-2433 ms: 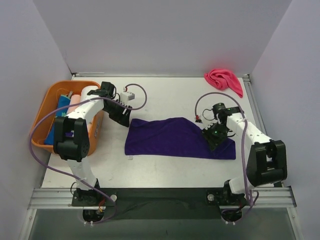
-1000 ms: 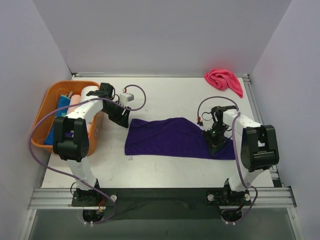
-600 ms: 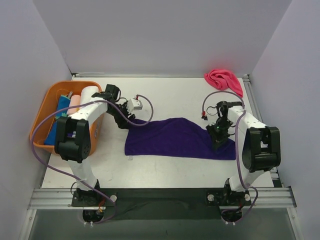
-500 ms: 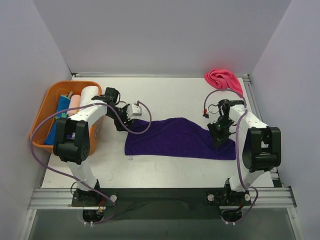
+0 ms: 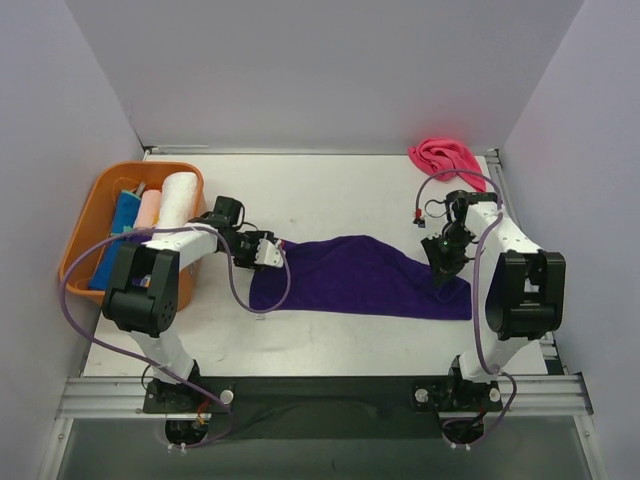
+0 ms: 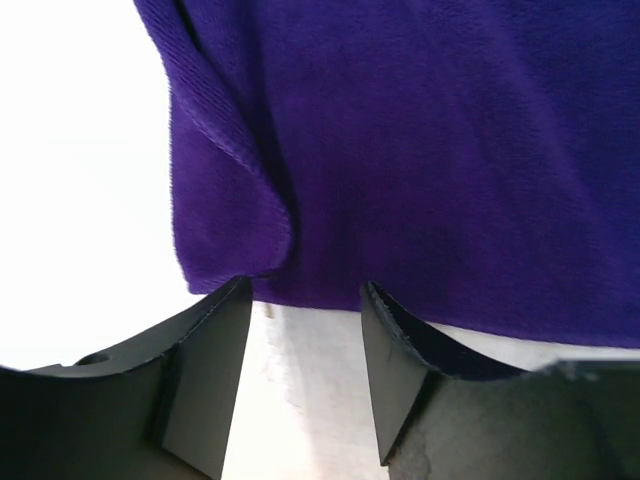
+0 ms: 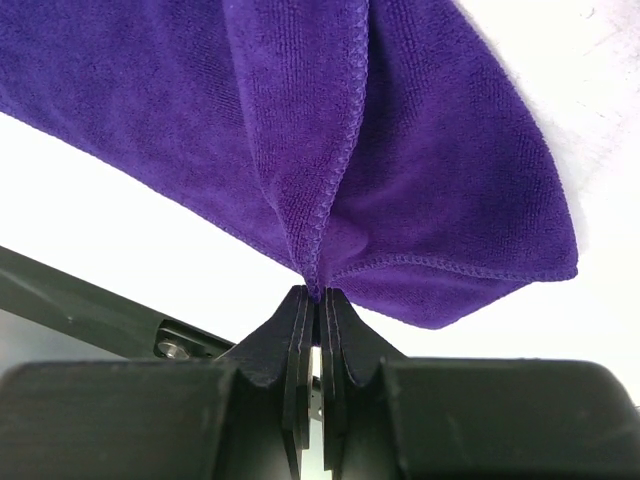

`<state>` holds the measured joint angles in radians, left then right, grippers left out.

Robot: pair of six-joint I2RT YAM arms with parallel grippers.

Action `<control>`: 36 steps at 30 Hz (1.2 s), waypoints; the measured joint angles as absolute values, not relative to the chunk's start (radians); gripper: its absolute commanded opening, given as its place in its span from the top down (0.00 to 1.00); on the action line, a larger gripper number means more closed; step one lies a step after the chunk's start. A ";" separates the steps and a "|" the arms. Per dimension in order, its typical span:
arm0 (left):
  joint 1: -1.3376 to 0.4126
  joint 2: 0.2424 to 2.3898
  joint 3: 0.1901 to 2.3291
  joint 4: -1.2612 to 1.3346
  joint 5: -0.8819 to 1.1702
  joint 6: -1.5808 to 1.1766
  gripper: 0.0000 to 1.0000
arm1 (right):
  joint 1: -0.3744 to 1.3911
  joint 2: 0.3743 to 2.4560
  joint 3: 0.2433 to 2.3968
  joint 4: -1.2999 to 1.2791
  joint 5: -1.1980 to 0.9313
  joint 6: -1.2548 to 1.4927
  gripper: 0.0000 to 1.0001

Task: Roll the towels
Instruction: Flatten the towel

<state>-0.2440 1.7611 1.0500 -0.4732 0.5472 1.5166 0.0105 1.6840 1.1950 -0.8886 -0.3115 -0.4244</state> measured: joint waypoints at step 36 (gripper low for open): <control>-0.279 1.744 0.973 -0.265 0.548 1.753 0.55 | -0.045 1.732 1.248 -0.933 -0.315 -0.447 1.00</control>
<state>-0.2790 1.7435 0.9726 -0.2649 0.5476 1.7531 -0.0448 1.7321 1.2480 -0.9329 -0.3145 -0.4473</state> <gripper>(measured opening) 0.448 0.043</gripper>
